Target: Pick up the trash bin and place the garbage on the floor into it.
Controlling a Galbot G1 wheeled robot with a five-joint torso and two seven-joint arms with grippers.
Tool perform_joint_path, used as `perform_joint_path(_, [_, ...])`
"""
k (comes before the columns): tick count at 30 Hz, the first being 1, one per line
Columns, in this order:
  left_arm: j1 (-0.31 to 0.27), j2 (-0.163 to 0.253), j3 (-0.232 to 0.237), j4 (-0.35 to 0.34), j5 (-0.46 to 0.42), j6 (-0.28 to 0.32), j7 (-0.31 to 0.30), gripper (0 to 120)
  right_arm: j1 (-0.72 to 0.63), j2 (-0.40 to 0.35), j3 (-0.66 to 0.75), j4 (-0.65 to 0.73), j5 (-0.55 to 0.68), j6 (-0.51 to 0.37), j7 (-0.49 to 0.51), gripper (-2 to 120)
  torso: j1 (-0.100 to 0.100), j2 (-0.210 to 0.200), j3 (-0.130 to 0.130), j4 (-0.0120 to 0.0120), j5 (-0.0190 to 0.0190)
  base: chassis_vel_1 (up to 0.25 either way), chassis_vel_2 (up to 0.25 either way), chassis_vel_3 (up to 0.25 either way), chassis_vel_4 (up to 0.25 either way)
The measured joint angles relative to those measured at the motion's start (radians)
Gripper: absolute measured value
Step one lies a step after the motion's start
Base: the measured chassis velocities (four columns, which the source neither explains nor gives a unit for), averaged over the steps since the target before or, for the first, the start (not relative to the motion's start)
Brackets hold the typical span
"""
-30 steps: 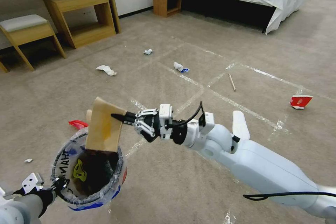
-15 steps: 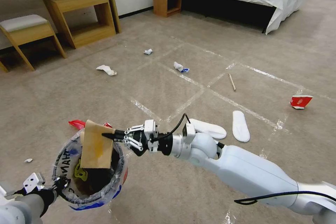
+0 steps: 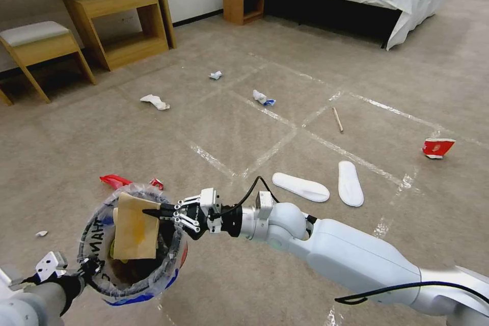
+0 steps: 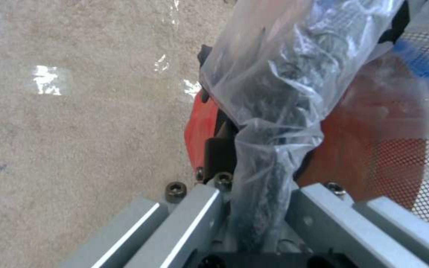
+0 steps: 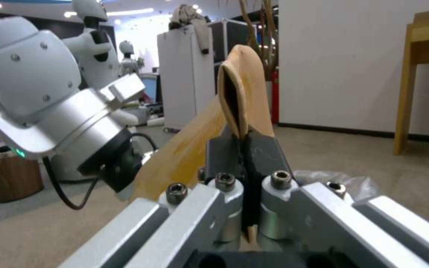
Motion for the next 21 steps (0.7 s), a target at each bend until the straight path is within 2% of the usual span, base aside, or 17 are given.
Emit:
perform_joint_path(9, [0.002,-0.005,0.001,-0.006,0.001,0.000,-0.001,0,-0.008,0.020,-0.013,-0.029,-0.035,0.014,0.023,0,0.000,0.000,0.000,0.0000,0.0000,0.000,0.000,0.000,0.000])
perform_joint_path(12, [0.003,-0.005,0.000,-0.007,0.001,0.000,-0.001,0,-0.008,0.021,-0.013,-0.032,-0.045,0.017,0.035,7,0.000,0.000,0.000,0.0000,0.0000,0.000,0.000,0.000,0.000])
perform_joint_path(14, [0.002,-0.004,0.000,-0.007,0.001,0.000,-0.001,0,-0.008,0.022,-0.014,-0.036,-0.058,0.018,0.043,19,0.000,0.000,0.000,0.0000,0.0000,0.000,0.000,0.000,0.000])
perform_joint_path(16, [0.001,-0.005,0.001,-0.008,0.001,0.000,-0.001,0,-0.008,0.022,-0.015,-0.036,-0.061,0.018,0.047,22,0.000,0.000,0.000,0.0000,0.0000,0.000,0.000,0.000,0.000])
perform_joint_path(18, [-0.001,-0.005,0.004,-0.008,0.001,0.000,-0.002,0,-0.004,0.024,-0.017,-0.036,-0.066,0.017,0.052,34,0.000,0.000,0.000,0.0000,0.0000,0.000,0.000,0.000,0.000])
perform_joint_path(19, [-0.001,-0.005,0.004,-0.008,0.001,0.000,-0.002,0,-0.004,0.024,-0.017,-0.036,-0.066,0.017,0.052,34,0.000,0.000,0.000,0.0000,0.0000,0.000,0.000,0.000,0.000])
perform_joint_path(21, [-0.001,-0.005,0.005,-0.008,0.001,0.000,-0.002,0,0.002,0.027,-0.019,-0.036,-0.067,0.015,0.058,44,0.000,0.000,0.000,0.0000,0.0000,0.000,0.000,0.000,0.000])
